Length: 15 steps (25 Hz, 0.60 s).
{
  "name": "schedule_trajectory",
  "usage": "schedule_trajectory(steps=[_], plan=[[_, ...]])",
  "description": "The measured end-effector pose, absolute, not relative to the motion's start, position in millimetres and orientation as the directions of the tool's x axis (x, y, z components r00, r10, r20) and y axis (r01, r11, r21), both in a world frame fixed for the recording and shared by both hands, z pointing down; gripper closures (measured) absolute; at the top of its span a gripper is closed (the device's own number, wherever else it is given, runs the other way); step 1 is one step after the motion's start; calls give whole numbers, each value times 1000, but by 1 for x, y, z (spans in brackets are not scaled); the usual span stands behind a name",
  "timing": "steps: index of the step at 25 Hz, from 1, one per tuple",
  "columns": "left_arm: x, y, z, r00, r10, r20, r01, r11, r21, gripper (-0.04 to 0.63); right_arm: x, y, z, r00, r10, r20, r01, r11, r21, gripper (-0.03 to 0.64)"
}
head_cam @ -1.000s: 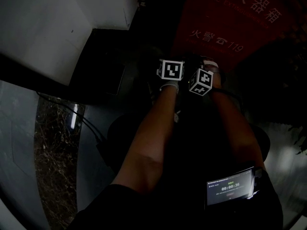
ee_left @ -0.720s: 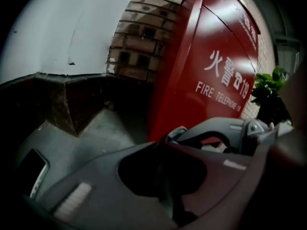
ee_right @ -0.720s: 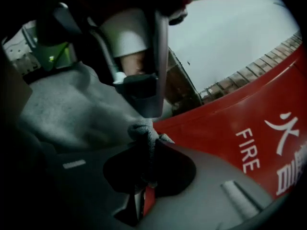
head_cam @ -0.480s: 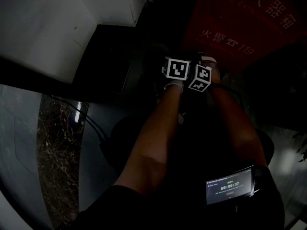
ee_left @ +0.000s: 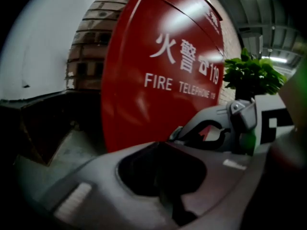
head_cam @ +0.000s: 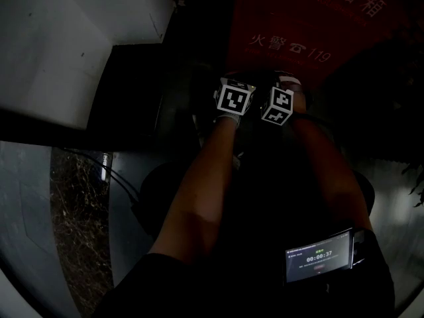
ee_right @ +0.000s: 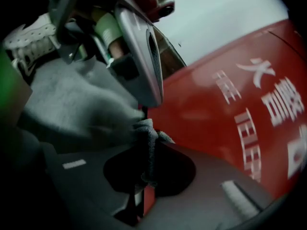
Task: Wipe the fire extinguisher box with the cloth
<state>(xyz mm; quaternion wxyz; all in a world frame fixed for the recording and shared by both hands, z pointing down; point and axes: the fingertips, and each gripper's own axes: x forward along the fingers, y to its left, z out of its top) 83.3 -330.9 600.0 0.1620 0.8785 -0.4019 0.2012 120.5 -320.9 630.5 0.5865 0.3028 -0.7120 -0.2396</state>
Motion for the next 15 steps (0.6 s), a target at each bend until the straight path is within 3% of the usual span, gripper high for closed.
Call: schedule_trajectory(steps=[15], plan=[[141, -307, 572, 713, -579, 395, -640, -768, 28, 592, 262, -291, 642, 110, -663, 740, -270, 697, 665, 588]])
